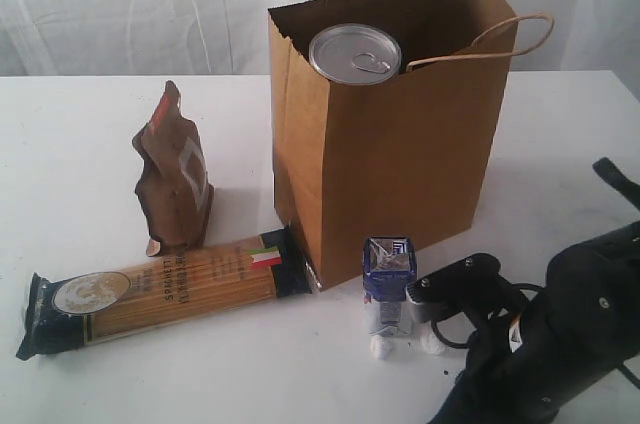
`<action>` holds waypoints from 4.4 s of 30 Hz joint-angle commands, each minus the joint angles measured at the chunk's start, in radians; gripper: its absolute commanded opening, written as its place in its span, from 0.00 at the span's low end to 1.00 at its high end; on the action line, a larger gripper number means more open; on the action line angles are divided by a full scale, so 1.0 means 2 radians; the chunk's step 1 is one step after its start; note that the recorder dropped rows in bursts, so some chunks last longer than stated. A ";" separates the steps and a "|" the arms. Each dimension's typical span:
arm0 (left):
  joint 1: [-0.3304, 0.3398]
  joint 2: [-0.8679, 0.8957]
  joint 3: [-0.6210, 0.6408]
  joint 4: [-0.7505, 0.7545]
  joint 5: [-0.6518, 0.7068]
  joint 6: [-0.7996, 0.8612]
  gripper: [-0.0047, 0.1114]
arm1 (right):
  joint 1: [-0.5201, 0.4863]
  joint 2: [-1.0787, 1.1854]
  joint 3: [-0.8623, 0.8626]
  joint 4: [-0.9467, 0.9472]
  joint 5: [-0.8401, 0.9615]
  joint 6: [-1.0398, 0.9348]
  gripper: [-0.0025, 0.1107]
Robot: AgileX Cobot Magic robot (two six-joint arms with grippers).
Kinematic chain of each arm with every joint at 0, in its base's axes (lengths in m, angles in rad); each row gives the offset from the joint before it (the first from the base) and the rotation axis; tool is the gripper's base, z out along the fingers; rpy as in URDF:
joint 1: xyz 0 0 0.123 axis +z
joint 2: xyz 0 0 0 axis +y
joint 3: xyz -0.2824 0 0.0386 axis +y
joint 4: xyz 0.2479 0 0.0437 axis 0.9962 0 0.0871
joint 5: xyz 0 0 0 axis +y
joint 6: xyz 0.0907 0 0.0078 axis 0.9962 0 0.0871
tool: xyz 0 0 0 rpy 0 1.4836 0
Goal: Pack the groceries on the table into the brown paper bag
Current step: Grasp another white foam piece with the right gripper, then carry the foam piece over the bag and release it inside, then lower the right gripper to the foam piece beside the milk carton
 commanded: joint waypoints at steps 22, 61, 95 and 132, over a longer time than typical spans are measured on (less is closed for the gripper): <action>0.002 -0.003 0.001 -0.001 0.001 -0.001 0.04 | 0.001 -0.306 -0.158 -0.303 0.170 0.199 0.02; 0.002 -0.003 0.001 -0.001 0.001 -0.001 0.04 | -0.033 -0.086 -0.348 -0.308 -0.057 0.222 0.02; 0.002 -0.003 0.001 -0.001 0.001 -0.001 0.04 | -0.055 -0.025 -0.348 -0.310 -0.138 0.235 0.48; 0.002 -0.003 0.001 -0.001 0.001 -0.001 0.04 | -0.095 -0.342 -0.206 -0.084 0.363 0.028 0.48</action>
